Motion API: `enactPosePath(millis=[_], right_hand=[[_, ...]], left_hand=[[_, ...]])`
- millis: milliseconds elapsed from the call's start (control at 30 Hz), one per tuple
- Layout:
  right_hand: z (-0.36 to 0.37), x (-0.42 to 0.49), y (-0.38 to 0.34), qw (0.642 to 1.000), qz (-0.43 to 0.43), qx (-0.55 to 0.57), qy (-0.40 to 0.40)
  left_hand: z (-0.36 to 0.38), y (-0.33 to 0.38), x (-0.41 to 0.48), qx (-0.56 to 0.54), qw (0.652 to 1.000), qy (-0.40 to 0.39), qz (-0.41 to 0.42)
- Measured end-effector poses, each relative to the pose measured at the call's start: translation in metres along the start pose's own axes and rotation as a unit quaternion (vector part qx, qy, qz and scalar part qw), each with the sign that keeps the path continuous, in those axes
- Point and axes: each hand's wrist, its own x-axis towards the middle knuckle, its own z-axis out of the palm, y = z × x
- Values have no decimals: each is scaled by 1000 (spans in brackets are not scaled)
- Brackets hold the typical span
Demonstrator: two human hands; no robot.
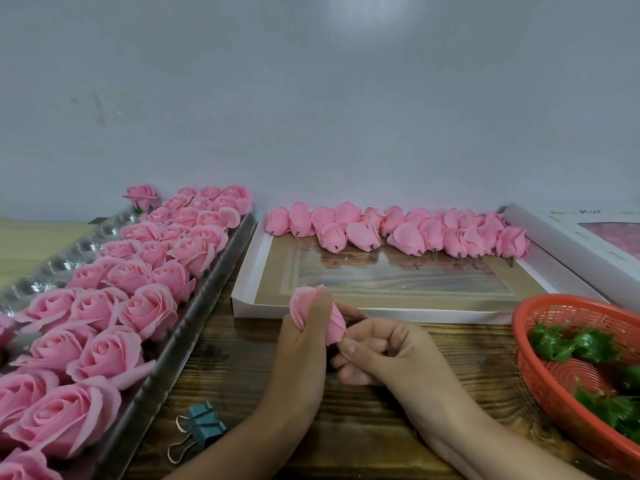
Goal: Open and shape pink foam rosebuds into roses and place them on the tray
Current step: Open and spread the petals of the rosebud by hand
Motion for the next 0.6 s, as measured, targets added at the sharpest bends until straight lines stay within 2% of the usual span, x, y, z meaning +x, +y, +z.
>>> enactPosePath(millis=[267,467,600], right_hand=[[1,1,0,998,7,51,39],[2,1,1,995,0,98,12],[3,1,1,992,-32,121,-11]], left_hand=[[-1,-4,2,3,1000,12,-20],[-4,-5,6,-45,998,34,-28],[-5,-6,7,-65,997,20,-31]])
